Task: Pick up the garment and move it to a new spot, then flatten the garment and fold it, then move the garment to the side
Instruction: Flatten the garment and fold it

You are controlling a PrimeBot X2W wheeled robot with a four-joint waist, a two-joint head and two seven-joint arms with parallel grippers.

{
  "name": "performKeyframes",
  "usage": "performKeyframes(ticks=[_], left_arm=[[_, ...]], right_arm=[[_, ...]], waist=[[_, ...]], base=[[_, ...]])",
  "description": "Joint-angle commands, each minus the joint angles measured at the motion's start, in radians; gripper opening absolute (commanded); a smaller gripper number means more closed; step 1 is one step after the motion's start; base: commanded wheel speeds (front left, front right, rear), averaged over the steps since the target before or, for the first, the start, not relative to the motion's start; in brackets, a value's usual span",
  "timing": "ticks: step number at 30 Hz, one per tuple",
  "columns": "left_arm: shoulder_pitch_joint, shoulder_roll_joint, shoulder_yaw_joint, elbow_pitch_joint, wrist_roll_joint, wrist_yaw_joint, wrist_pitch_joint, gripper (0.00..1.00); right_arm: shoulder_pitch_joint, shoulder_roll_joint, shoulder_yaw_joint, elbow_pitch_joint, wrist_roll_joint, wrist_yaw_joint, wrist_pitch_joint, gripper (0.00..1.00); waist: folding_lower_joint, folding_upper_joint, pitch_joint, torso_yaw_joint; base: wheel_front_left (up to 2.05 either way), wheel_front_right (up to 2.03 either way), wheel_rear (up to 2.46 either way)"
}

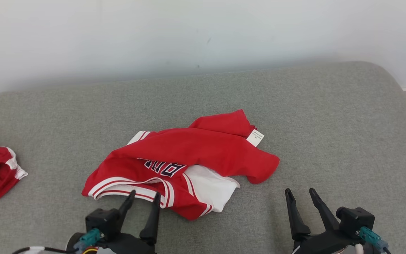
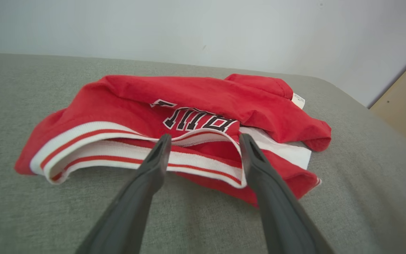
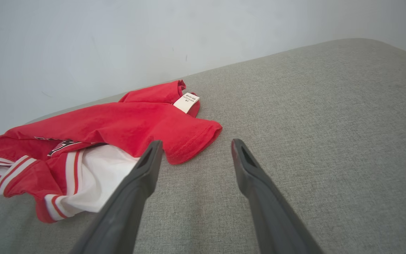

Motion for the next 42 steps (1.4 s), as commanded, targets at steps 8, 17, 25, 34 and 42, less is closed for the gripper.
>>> performKeyframes(ticks=[8, 17, 25, 34, 42], left_arm=[[-0.004, -0.006, -0.053, 0.014, 0.031, -0.013, 0.018, 1.00], [-0.030, 0.007, -0.094, 0.107, 0.034, -0.039, 0.066, 0.00], [-0.027, 0.015, -0.059, 0.105, 0.014, -0.026, 0.016, 0.00], [0.049, 0.091, -0.020, -0.034, -0.011, 0.009, 0.084, 0.00], [0.165, 0.186, 0.027, -0.168, -0.040, 0.051, 0.156, 0.00]], right_arm=[[0.009, -0.001, 0.004, -0.001, 0.005, 0.001, -0.002, 1.00], [0.003, -0.001, 0.003, 0.013, 0.013, 0.001, -0.014, 1.00], [0.024, -0.001, -0.015, 0.027, 0.008, 0.001, -0.019, 1.00], [0.052, -0.001, -0.023, 0.031, 0.021, 0.001, -0.017, 1.00], [0.057, -0.001, -0.021, 0.036, 0.032, 0.001, -0.019, 1.00]], waist=[[0.0000, 0.0000, 0.015, -0.037], [0.0000, 0.0000, 0.031, -0.086], [0.0000, 0.0000, 0.001, -0.050], [0.0000, 0.0000, -0.061, 0.073], [0.0000, 0.0000, -0.075, 0.133]], base=[[0.00, 0.00, 0.00], [0.00, 0.00, 0.00], [0.00, 0.00, 0.00], [0.00, 0.00, 0.00], [0.00, 0.00, 0.00]])
